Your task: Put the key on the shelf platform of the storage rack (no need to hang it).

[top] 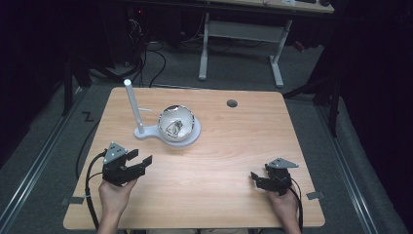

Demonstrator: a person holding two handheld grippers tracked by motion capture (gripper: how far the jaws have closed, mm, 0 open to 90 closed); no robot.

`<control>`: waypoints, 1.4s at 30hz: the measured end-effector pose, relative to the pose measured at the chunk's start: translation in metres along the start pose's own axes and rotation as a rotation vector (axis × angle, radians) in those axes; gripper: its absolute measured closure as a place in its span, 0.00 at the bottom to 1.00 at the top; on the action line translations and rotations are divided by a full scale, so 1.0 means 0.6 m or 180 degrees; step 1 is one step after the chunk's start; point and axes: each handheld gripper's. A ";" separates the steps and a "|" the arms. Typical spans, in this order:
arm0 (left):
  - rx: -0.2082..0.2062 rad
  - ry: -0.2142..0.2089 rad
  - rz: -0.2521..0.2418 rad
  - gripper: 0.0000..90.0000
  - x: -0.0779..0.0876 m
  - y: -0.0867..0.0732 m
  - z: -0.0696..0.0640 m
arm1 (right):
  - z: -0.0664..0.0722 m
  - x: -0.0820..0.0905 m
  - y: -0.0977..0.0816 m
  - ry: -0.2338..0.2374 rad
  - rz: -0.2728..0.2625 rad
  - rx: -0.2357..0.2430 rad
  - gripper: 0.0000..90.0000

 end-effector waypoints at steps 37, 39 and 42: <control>0.0169 -0.0012 0.0249 0.44 -0.055 -0.047 0.006 | 0.000 0.000 0.000 -0.0001 0.0000 0.0001 0.33; 0.0167 -0.0008 0.0266 0.44 -0.059 -0.048 0.006 | 0.000 0.000 0.000 -0.0001 0.0000 0.0000 0.33; 0.0156 0.0010 0.0304 0.44 -0.064 -0.050 0.005 | 0.000 0.000 0.000 -0.0003 -0.0004 0.0005 0.33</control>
Point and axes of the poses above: each handheld gripper's, and its own axes: x roughly backward along the jaws, y roughly out of its top, z roughly to its left, and after that the axes turned 15 degrees about z, right-handed
